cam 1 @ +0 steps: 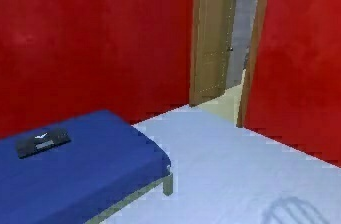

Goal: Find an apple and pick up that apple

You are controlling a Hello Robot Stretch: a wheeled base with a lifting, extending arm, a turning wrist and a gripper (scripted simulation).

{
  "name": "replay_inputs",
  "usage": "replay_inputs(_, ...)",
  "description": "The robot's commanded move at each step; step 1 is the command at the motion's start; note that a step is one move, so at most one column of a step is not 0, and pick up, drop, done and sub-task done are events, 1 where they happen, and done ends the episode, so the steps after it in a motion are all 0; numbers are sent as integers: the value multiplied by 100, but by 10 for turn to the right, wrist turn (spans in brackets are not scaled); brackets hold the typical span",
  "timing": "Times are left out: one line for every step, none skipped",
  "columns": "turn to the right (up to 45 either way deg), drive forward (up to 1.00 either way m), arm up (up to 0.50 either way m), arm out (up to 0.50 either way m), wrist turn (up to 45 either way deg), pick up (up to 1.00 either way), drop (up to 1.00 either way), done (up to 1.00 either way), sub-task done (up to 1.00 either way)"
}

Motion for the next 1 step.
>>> replay_inputs(120,0,0,0,0,0,0,0,0)
